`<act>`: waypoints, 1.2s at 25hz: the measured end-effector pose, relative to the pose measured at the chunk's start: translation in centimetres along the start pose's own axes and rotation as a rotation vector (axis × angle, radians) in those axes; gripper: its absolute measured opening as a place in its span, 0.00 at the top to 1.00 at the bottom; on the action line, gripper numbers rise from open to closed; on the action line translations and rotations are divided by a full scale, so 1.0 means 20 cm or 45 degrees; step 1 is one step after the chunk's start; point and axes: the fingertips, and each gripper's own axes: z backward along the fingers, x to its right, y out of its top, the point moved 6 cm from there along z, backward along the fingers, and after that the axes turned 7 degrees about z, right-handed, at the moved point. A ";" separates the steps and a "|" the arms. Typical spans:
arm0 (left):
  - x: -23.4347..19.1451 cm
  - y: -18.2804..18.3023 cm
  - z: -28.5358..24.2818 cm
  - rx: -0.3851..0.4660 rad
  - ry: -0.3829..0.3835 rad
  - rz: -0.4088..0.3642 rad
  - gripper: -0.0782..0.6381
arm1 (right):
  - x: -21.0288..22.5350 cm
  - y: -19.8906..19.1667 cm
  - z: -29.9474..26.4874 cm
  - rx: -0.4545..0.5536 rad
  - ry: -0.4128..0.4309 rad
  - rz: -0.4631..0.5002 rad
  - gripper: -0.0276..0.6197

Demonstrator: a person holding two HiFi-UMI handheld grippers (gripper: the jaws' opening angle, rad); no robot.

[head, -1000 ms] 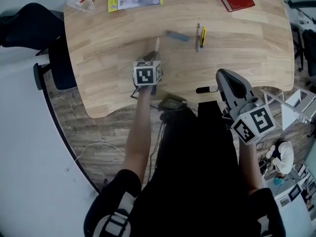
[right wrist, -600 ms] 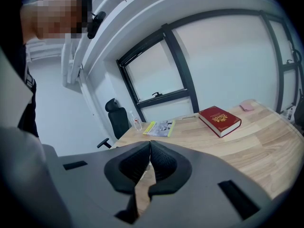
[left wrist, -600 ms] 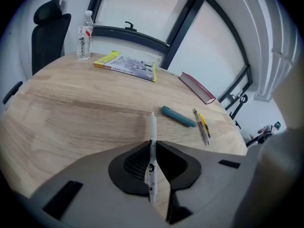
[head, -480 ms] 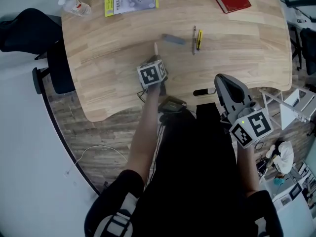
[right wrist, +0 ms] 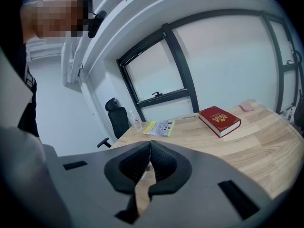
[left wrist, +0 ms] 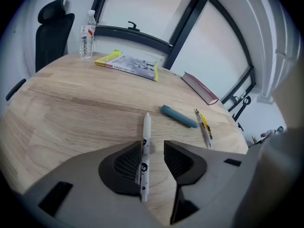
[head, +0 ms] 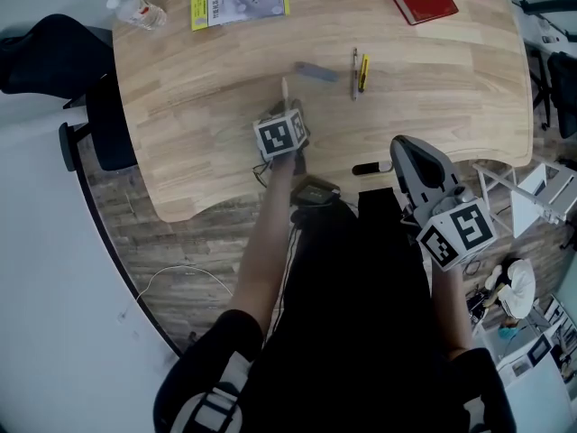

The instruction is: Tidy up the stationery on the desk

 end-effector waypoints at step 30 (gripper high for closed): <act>0.14 0.24 0.97 0.415 -0.503 -0.309 0.83 | -0.05 -0.19 -0.50 -0.187 0.057 0.372 0.88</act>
